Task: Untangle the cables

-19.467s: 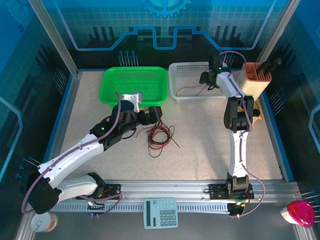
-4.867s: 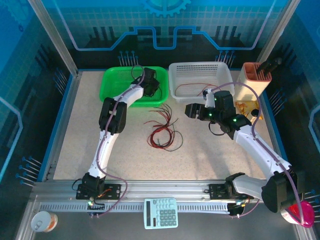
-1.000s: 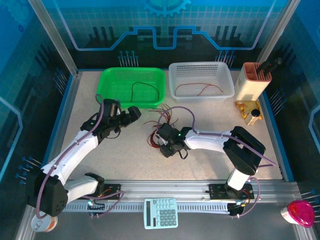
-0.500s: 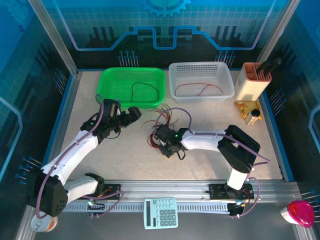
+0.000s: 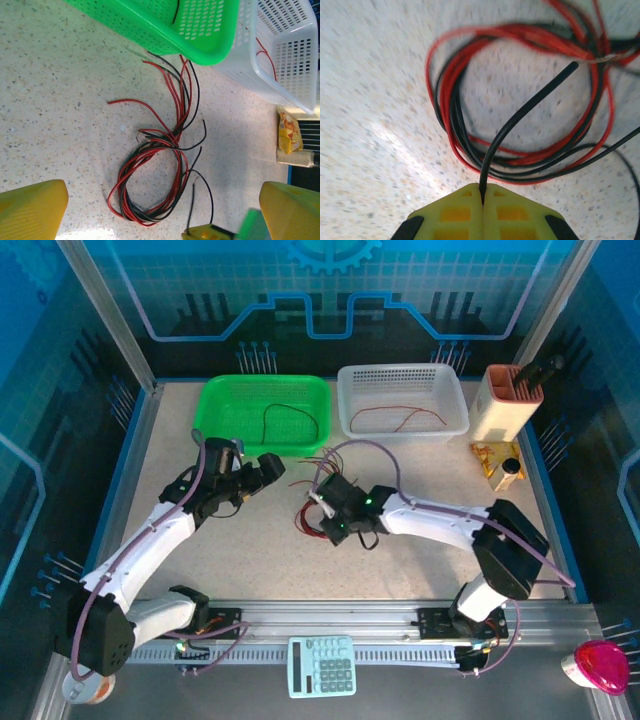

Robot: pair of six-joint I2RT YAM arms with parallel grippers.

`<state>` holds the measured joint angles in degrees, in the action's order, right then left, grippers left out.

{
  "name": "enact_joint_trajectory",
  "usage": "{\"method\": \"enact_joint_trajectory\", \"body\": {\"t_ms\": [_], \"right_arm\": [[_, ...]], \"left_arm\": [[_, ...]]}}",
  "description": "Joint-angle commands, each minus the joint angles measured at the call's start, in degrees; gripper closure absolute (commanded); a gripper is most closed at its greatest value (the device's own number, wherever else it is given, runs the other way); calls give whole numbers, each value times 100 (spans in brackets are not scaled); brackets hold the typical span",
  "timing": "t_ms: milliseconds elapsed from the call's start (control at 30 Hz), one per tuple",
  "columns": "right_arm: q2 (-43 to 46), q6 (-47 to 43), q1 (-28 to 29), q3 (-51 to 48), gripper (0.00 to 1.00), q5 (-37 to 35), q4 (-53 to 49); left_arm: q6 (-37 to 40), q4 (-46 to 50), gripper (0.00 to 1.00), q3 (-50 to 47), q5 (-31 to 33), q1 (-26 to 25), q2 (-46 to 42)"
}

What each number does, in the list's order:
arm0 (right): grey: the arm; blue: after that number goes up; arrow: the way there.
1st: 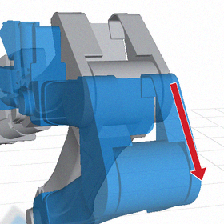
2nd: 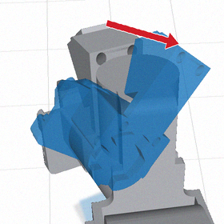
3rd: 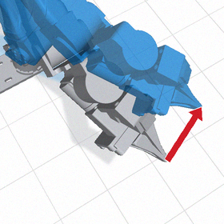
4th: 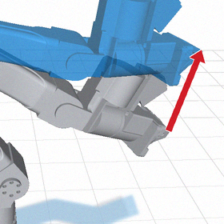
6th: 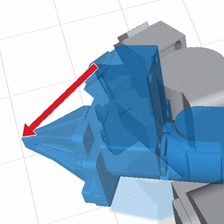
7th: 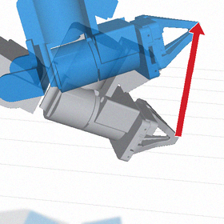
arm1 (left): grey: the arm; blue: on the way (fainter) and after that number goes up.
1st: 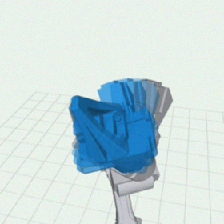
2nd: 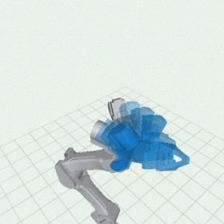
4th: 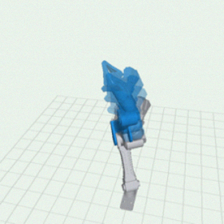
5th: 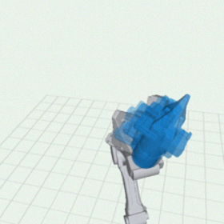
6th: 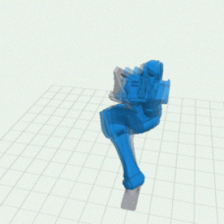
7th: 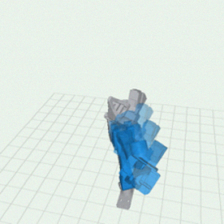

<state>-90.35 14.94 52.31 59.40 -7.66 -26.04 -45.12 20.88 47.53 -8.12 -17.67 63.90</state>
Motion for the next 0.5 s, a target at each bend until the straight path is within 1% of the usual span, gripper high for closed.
{"method": "enact_joint_trajectory", "body": {"t_ms": [0,200,467], "right_arm": [[420,33,-344,169,100,690,128],[944,560,-971,70,100,1698,785],[1303,1407,-1664,401,100,2195,1445]], "left_arm": [[-14,-170,1,201,-443,53,-62],[-89,-657,1,65,-982,11,-9],[436,-885,1,-173,-813,-305,-29]]}}
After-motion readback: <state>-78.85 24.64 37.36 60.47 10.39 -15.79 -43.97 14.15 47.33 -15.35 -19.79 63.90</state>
